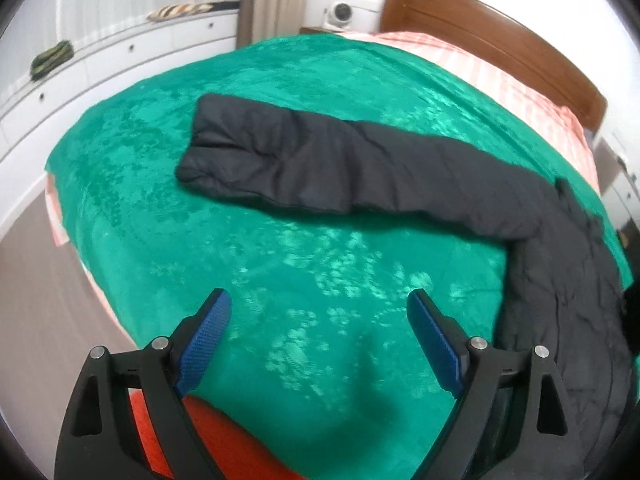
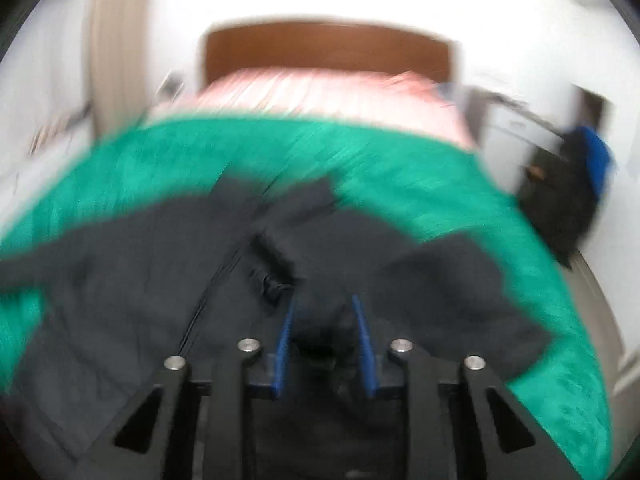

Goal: Fold large clothes

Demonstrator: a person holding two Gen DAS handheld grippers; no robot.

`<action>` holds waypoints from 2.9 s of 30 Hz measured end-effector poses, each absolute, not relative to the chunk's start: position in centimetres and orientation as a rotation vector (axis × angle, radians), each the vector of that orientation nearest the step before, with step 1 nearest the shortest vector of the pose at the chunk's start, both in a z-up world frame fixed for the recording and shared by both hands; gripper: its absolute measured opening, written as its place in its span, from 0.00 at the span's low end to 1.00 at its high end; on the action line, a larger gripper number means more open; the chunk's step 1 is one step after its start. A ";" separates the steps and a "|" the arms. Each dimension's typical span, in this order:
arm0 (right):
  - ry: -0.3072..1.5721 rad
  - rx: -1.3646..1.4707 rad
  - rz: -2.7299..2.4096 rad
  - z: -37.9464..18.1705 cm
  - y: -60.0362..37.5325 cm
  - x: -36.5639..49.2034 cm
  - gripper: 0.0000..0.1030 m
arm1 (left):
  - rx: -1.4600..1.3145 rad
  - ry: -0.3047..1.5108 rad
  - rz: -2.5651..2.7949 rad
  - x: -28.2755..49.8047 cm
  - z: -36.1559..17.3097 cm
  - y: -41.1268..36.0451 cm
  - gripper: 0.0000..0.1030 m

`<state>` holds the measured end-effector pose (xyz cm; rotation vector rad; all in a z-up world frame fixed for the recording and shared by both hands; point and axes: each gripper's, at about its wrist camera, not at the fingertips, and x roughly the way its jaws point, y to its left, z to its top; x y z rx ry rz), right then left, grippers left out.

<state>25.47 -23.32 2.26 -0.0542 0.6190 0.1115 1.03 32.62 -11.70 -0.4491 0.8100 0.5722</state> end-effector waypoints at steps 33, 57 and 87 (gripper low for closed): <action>0.684 0.504 -0.491 -6.2 -52.9 2.3 0.83 | -0.348 0.791 0.547 4.8 -12.3 28.4 0.97; 0.474 0.185 -0.132 -2.2 -34.8 1.0 0.95 | -0.286 0.887 0.508 6.1 -18.0 28.5 1.00; 0.288 0.426 0.278 9.1 -34.5 -0.7 1.00 | -0.264 0.865 0.502 5.4 -18.0 27.6 1.00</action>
